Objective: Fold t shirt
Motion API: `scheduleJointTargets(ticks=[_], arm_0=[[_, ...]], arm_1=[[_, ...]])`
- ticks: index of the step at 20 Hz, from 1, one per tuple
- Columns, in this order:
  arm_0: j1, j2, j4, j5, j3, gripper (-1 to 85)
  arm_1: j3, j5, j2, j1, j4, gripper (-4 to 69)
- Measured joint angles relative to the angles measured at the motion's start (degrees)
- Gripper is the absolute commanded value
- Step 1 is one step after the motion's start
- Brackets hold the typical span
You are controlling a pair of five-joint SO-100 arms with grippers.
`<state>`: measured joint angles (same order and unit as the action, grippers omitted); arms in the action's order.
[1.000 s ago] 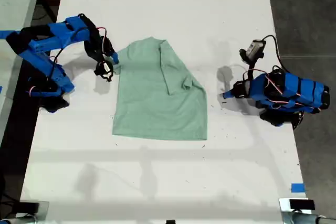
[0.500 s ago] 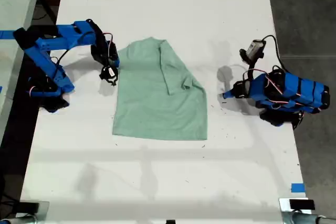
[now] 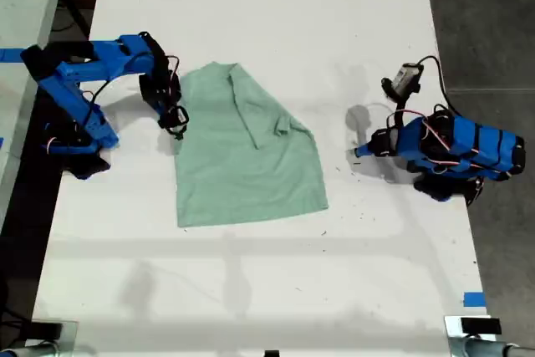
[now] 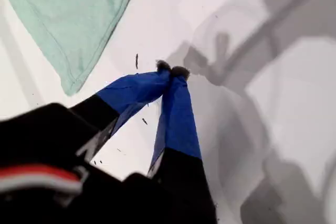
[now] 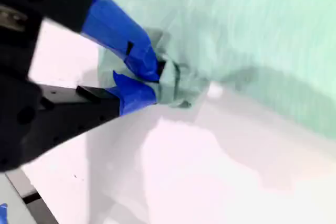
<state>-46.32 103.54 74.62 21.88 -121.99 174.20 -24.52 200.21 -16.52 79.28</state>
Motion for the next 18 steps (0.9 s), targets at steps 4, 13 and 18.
scheduleJointTargets(ticks=[4,13,18], arm_0=[[5.19,11.6,3.52,4.48,13.01,-0.2],[25.05,-0.88,-8.88,5.27,23.73,3.6],[32.61,-29.53,-2.11,3.25,44.38,22.8]], arm_1=[[0.0,0.0,0.0,0.0,0.0,-0.3],[0.0,0.0,0.0,0.0,0.0,-0.3],[0.0,0.0,0.0,0.0,0.0,-0.3]])
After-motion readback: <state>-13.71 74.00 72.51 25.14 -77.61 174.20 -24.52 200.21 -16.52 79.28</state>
